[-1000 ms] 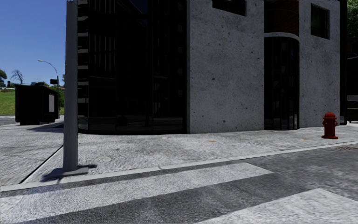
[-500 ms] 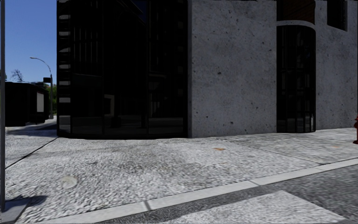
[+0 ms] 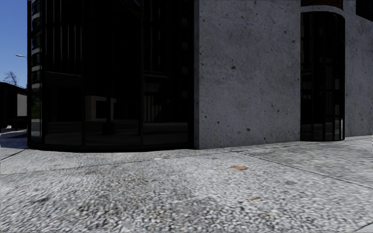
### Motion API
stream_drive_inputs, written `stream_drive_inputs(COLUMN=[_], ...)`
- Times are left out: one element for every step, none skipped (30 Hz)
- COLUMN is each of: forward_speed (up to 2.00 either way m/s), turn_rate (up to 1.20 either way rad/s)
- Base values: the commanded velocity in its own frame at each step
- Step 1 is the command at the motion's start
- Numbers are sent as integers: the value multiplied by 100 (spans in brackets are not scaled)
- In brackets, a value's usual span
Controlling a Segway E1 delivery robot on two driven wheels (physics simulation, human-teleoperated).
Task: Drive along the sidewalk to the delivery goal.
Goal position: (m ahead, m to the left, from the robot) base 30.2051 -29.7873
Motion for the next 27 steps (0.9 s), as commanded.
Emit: stream_drive_inputs(forward_speed=[164, 161, 161, 158, 158, 157, 157, 157, 156, 156, 156, 156, 156, 156, 156, 156, 156, 156, 156, 156, 156, 156, 156, 156, 156, 156, 156], turn_rate=[-47, -53, -53, -56, -56, -56, -57, -57, -57, -57, -57, -57, -57, -57, -57, -57, -57, -57, -57, -57, -57, -59, -59, -60, -60, -60, -60])
